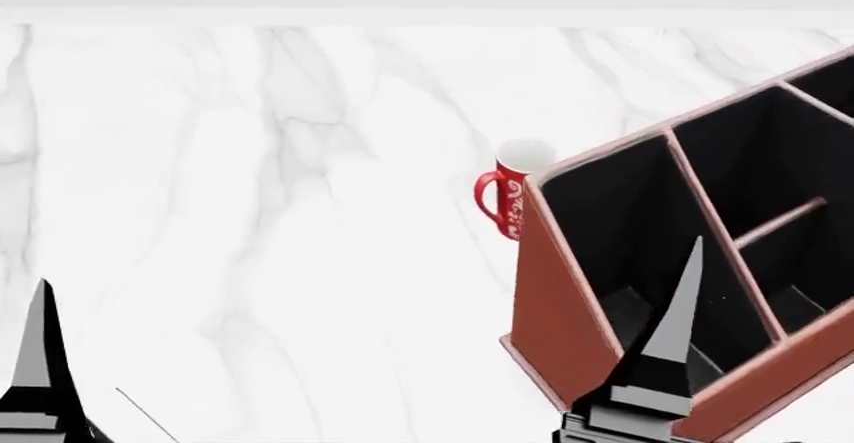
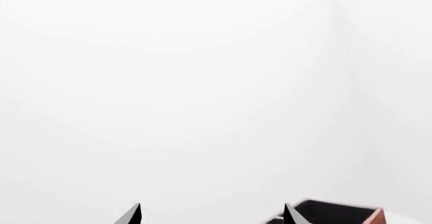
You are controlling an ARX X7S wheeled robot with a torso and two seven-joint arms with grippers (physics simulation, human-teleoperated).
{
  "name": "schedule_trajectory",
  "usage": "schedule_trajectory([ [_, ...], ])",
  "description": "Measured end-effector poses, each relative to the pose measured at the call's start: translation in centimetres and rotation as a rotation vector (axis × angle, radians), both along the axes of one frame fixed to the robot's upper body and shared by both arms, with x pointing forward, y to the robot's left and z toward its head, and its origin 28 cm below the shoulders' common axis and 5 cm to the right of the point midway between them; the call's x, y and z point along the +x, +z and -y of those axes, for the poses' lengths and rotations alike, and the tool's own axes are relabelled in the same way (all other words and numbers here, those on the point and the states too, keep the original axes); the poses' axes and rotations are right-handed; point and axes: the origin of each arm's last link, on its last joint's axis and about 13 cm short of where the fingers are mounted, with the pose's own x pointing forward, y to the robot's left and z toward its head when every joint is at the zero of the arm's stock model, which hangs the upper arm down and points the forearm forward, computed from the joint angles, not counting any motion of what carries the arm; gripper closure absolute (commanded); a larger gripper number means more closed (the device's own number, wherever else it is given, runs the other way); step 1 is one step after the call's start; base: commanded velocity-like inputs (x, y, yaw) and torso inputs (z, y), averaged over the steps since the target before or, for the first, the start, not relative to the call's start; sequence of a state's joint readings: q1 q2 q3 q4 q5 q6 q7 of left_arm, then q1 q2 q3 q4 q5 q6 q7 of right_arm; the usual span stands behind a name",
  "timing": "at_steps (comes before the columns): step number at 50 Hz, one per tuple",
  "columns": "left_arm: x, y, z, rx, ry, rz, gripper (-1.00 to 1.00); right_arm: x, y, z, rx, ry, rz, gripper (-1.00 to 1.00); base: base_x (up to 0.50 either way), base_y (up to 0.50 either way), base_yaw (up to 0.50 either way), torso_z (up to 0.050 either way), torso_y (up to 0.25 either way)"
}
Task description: Pick up the book and place it in the left compartment of the caddy.
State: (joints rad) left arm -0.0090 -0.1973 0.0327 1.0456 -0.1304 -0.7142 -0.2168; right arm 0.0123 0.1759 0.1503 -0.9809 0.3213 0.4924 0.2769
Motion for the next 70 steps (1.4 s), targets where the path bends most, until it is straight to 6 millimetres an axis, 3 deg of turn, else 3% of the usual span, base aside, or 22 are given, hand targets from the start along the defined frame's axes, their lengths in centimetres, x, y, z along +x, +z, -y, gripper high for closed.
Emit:
schedule_trajectory([
  [61, -0.1, 0.01, 0.07, -0.003, -0.013, -0.004, -1.0, 0.19, -0.51, -0.31, -0.002, 0.035, -0.027, -1.0, 0.0, -0.5, 0.0, 0.0, 0.0],
  [70, -0.12, 0.01, 0.12, -0.006, -0.018, -0.005, -1.0, 0.3, -0.6, -0.32, -0.028, 0.019, -0.041, -1.0, 0.0, -0.06, 0.0, 0.0, 0.0],
])
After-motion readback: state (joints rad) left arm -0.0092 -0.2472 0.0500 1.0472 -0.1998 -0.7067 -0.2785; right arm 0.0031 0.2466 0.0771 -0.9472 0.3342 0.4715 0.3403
